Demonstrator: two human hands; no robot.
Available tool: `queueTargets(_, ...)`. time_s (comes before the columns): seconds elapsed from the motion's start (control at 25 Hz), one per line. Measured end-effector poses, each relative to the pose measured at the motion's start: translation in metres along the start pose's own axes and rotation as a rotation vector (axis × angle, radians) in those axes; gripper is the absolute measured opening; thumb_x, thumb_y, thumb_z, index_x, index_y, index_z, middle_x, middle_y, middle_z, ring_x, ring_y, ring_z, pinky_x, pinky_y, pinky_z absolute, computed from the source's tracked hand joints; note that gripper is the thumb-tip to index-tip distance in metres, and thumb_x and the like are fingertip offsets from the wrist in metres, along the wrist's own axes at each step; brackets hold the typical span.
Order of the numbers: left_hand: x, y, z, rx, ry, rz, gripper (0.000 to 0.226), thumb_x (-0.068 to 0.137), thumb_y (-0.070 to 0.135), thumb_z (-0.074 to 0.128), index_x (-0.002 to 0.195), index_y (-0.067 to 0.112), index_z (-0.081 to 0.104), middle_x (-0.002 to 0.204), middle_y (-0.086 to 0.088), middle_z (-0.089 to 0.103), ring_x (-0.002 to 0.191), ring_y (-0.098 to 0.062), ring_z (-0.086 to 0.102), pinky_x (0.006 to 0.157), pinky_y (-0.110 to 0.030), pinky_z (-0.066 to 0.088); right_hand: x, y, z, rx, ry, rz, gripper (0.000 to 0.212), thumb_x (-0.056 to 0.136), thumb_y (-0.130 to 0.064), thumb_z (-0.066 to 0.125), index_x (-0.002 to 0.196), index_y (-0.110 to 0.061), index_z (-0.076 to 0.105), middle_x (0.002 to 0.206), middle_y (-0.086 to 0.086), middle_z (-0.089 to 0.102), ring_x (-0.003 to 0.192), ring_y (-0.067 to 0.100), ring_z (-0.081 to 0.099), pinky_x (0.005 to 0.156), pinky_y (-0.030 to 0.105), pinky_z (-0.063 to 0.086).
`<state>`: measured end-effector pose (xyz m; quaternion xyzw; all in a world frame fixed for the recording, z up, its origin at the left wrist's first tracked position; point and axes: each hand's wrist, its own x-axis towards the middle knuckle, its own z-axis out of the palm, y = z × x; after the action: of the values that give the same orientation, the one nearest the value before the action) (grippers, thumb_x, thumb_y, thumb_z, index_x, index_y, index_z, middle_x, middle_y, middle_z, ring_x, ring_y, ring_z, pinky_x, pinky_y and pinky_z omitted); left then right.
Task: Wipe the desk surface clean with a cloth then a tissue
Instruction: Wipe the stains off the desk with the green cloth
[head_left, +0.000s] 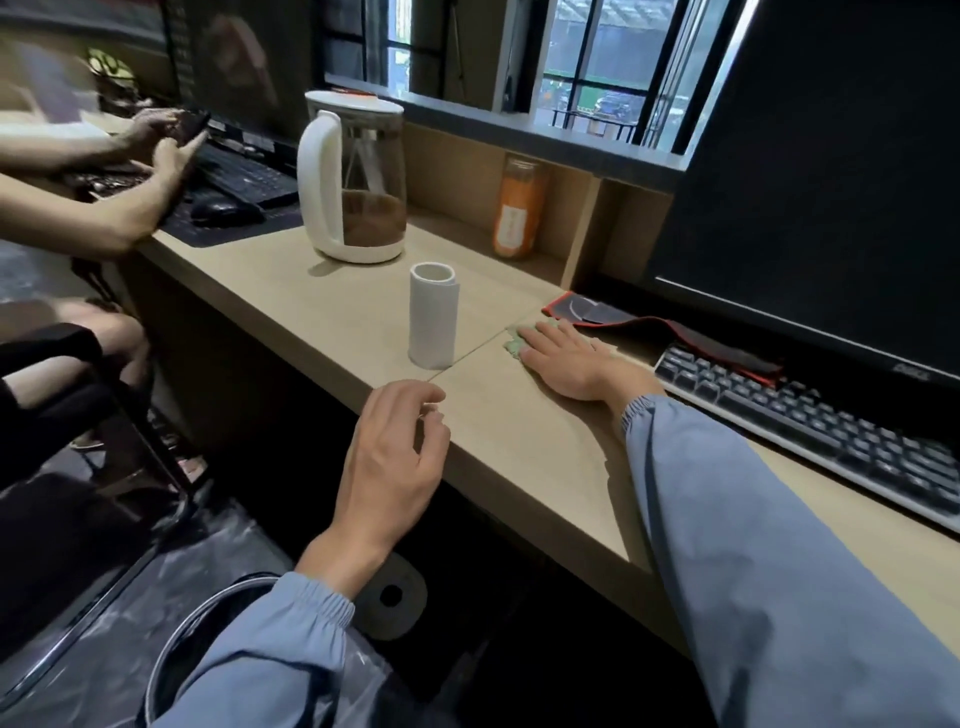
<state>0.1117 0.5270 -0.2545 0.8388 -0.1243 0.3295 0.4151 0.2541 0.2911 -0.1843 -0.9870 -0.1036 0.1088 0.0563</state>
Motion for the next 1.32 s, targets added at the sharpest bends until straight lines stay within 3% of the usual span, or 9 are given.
queueTargets(0.2,-0.003,-0.005,-0.003,-0.049,0.052,-0.039,0.018,0.099,0.01,0.054,0.114,0.011,0.065,0.109,0.004,0.061,0.104,-0.013,0.055,0.092,-0.022,0.044,0.012,-0.014,-0.002,-0.017,0.014,0.014,0.059,0.103,-0.061,0.013,0.159,-0.043,0.006,0.169,-0.009,-0.002,0.155,0.019,-0.01,0.122,0.056,-0.002)
queueTargets(0.68,-0.033,0.014,-0.035,-0.113,0.063,-0.175,0.02,0.1,0.006,0.055,0.115,0.014,0.064,0.113,0.009,0.059,0.112,-0.011,0.055,0.096,-0.005,0.034,-0.083,-0.073,0.025,-0.042,-0.041,-0.176,0.055,0.105,-0.056,0.012,0.159,-0.045,0.004,0.169,-0.013,-0.006,0.154,0.013,-0.015,0.122,0.052,-0.007)
queueTargets(0.96,-0.041,0.013,-0.055,-0.103,0.052,-0.185,0.018,0.1,0.012,0.053,0.114,0.018,0.064,0.113,0.009,0.059,0.114,-0.012,0.055,0.099,-0.018,0.039,-0.102,-0.103,0.041,-0.095,-0.031,-0.215,0.056,0.105,-0.056,0.017,0.159,-0.046,0.002,0.168,-0.016,-0.009,0.153,0.011,-0.018,0.123,0.05,-0.008)
queueTargets(1.16,-0.045,0.019,-0.06,-0.102,0.041,-0.181,0.017,0.101,0.011,0.055,0.113,0.019,0.063,0.112,0.01,0.059,0.113,-0.01,0.056,0.096,-0.014,0.039,-0.101,-0.112,0.044,-0.137,-0.011,-0.256,0.059,0.105,-0.056,0.021,0.159,-0.045,-0.001,0.168,-0.013,-0.011,0.153,0.014,-0.019,0.123,0.052,-0.006)
queueTargets(1.32,-0.046,0.026,-0.055,-0.107,0.04,-0.188,0.018,0.1,0.009,0.055,0.113,0.018,0.064,0.112,0.01,0.06,0.112,-0.013,0.057,0.099,-0.025,0.043,-0.102,-0.115,0.048,-0.207,0.06,-0.32,0.062,0.107,-0.042,0.033,0.16,-0.039,0.0,0.17,-0.008,-0.006,0.155,0.022,-0.012,0.123,0.055,0.002)
